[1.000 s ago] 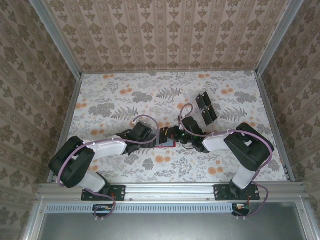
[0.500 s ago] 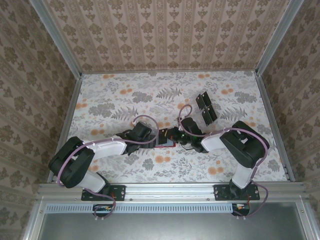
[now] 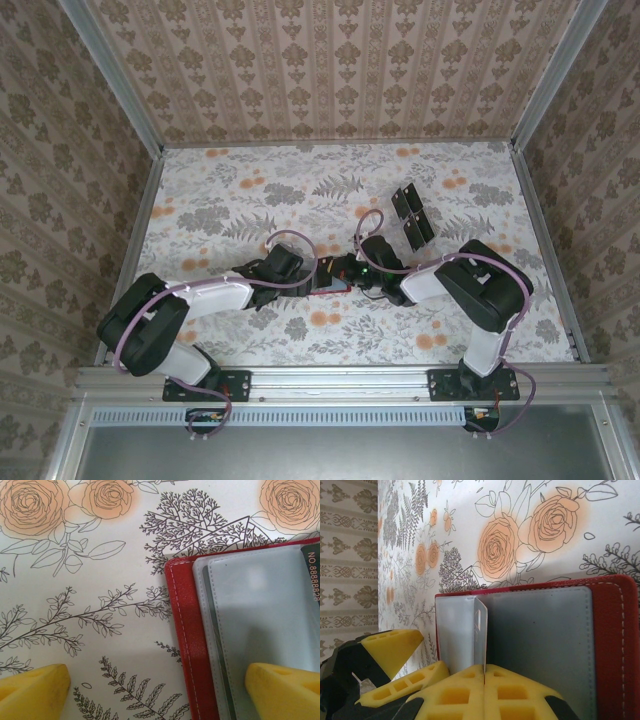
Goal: Put the credit cards into the card holder
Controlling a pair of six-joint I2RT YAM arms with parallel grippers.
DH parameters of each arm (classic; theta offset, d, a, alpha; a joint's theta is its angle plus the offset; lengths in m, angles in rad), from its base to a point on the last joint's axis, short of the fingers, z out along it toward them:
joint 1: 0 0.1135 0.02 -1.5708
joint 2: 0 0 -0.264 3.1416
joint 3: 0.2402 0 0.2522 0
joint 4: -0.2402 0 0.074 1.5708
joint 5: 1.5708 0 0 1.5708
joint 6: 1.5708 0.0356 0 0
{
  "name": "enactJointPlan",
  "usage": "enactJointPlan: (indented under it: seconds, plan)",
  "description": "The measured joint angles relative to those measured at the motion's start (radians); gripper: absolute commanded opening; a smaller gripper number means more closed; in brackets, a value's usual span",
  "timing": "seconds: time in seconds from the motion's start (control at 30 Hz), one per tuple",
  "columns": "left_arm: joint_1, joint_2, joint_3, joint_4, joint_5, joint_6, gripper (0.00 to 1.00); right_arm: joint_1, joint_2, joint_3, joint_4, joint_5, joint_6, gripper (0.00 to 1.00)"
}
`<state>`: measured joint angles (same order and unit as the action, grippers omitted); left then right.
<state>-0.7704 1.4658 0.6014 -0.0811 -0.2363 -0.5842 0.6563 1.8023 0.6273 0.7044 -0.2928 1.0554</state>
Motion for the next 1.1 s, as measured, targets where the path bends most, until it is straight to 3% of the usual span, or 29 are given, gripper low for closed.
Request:
enactJointPlan:
  seconds: [1.1]
  plan:
    - [0.000,0.000,0.000,0.000,0.000,0.000,1.00,-0.011,0.067,0.044,-0.009,-0.083,0.000,0.00]
